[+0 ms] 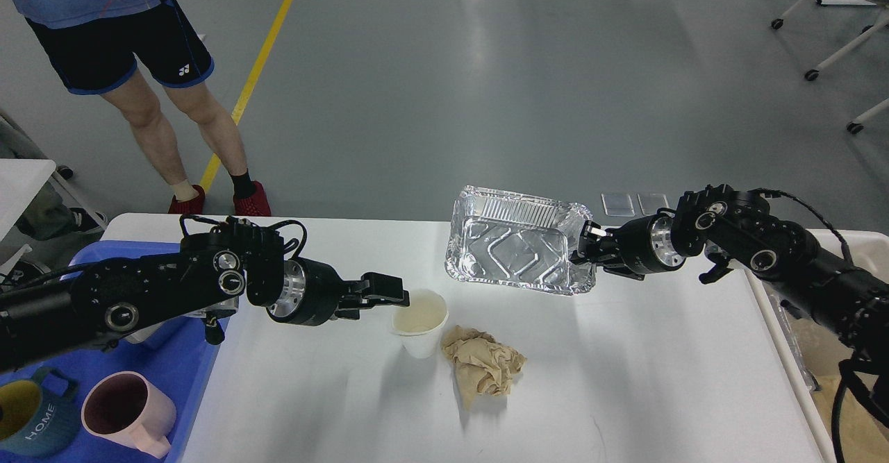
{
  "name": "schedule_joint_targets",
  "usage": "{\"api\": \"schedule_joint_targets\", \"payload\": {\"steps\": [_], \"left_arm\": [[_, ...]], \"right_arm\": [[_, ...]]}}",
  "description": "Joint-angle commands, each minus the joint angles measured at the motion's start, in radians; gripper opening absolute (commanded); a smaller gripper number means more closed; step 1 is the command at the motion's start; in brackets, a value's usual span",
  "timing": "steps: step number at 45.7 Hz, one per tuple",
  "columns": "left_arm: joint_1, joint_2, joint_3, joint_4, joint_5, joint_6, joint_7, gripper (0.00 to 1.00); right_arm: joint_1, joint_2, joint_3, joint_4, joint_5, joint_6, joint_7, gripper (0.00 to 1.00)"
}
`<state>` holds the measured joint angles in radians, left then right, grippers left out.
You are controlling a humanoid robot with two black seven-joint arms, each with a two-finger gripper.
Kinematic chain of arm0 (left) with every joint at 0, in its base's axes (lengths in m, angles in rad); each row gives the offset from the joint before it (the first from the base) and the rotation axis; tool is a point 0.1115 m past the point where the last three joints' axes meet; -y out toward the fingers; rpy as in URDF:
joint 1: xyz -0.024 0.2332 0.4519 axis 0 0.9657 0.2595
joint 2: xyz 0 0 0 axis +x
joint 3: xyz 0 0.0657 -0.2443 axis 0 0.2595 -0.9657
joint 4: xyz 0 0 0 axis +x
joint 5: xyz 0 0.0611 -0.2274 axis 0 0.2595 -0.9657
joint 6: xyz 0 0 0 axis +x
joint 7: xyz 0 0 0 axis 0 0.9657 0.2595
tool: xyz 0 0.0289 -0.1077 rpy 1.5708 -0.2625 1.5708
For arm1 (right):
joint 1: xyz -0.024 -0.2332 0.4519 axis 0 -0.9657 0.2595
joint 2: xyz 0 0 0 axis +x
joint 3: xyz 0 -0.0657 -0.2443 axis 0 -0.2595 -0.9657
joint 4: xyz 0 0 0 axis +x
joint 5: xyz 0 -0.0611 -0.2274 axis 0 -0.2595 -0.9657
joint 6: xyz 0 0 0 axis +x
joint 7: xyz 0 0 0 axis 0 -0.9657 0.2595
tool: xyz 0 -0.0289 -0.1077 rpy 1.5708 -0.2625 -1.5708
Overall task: Tidy desktop
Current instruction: 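Extend the left gripper toward the white paper cup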
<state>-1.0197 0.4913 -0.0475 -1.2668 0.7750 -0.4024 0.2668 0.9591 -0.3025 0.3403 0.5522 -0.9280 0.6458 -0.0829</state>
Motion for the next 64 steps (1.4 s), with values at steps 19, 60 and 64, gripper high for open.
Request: {"api": "schedule_joint_targets", "payload": {"steps": [19,60,64], "left_arm": [[-0.002,-0.016,0.031,0.043,0.000,0.008,0.002,0.95],[0.007,-0.135,0.075,0.185,0.000,0.030,-0.015,0.93],[0.009,-0.148,0.077,0.201,0.000,0.037,-0.014,0.93]], "right_arm": [[-0.002,-0.001,0.000,0.002,0.000,-0.001,0.000,0.00],[-0.034,-0.003,0.014,0.003,0.000,-0.009,0.003,0.00],[-0.036,-0.001,0.014,0.003,0.000,-0.009,0.005,0.00]]}}
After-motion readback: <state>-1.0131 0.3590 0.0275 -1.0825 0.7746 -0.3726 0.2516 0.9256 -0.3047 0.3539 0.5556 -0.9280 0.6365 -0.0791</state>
